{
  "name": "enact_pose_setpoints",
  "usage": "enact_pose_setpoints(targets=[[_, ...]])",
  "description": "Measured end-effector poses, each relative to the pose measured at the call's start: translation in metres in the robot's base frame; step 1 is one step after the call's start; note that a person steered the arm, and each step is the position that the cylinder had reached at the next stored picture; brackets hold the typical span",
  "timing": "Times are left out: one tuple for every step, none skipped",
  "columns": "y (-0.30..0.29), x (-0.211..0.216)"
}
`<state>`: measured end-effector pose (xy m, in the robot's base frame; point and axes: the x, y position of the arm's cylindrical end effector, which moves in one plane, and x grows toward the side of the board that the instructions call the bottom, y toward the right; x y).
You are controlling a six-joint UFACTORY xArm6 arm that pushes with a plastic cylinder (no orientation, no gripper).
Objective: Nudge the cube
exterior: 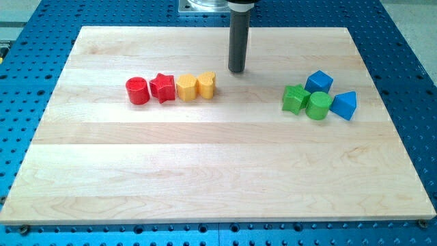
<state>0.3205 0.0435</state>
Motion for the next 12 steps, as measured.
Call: enact_pose_setpoints(targets=[[0.009,0.000],[0.014,0.000],[-0.041,-0.006],[-0.042,-0.006],[-0.029,-0.006],[-0.007,-0.008],[0.012,-0.010],[0.028,-0.008],[0.039,-0.004],[0.055,-0.004],[0.068,-0.004],[0.088,-0.004]])
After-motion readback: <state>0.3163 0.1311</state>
